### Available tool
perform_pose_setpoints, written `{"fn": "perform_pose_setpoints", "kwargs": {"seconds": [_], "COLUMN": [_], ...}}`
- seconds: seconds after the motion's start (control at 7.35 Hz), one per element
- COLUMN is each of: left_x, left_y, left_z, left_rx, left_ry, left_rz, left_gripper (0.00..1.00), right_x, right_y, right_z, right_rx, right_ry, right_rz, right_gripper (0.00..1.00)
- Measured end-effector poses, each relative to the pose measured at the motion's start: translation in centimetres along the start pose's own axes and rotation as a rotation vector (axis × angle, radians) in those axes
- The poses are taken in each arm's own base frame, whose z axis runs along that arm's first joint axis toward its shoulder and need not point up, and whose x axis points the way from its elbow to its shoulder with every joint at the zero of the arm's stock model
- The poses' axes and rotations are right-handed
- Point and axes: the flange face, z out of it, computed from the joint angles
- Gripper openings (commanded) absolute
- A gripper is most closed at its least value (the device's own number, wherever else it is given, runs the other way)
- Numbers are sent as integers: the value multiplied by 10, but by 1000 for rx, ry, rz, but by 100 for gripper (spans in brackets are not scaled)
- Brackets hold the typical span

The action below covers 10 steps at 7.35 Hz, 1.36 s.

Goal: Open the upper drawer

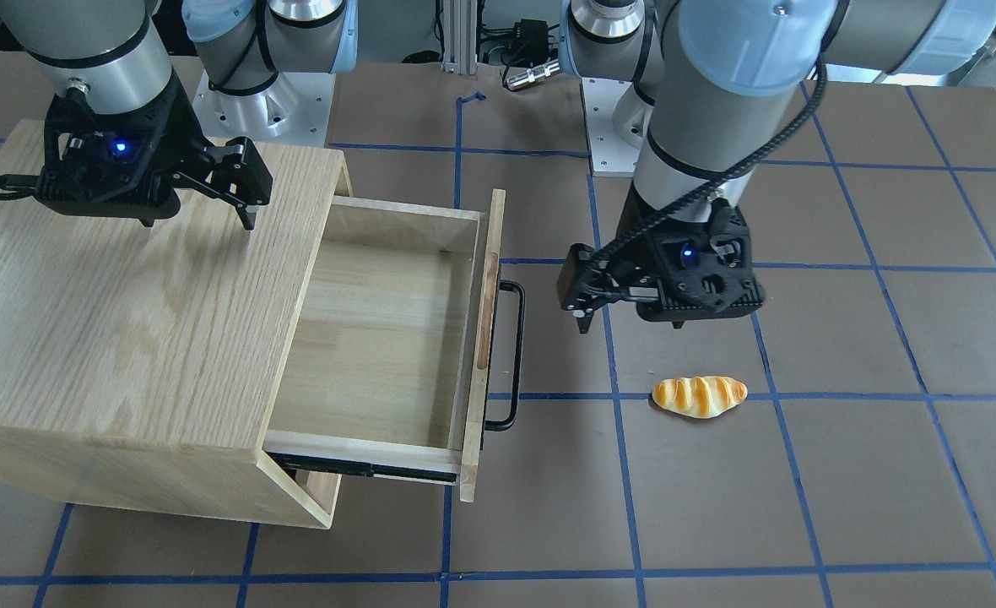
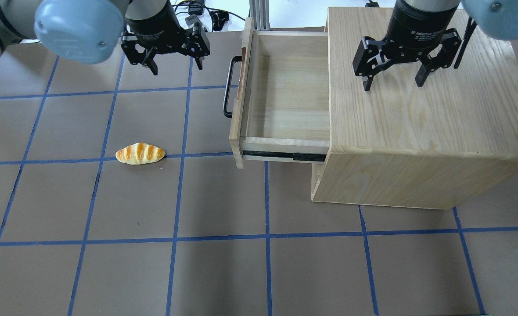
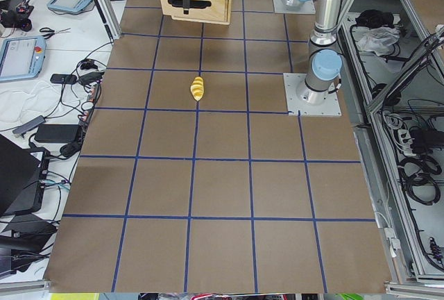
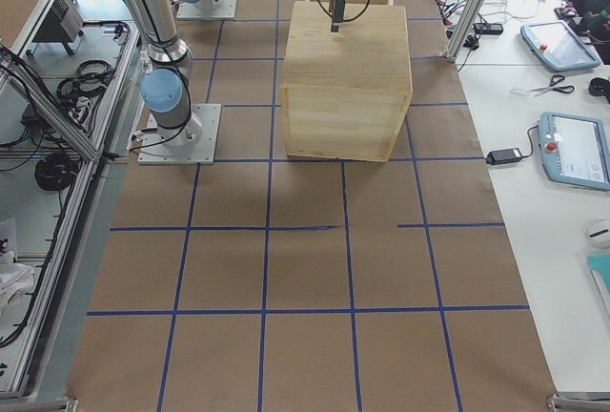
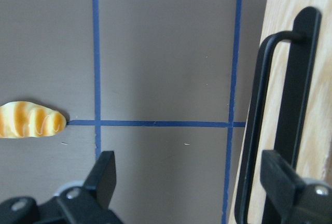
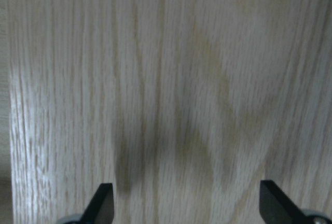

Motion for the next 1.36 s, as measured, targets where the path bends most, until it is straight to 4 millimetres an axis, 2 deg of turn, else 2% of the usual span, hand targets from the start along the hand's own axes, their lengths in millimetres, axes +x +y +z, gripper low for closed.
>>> {"fn": "perform_pose_setpoints", "kwargs": {"seconds": [0.27,0.41,0.68,0.95,1.36], "left_x": [-61,-77,-87,-91,-91], "left_y": [-10,-7,9,31,42], "left_z": [-13,-22,-33,-31,-37], "left_rx": [-18,-20,-32,-45,-38], "left_ry": [-24,-20,17,6,-20], "left_rz": [-7,-12,-15,-3,9], "left_gripper": [100,100,100,100,100], "right_x": [0,0,0,0,0], "right_y": [0,0,0,0,0], "right_z": [0,0,0,0,1], "right_rx": [0,0,0,0,-1], "right_ry": [0,0,0,0,0], "right_rz": [0,-1,0,0,-1], "right_gripper": [100,100,100,100,100]}}
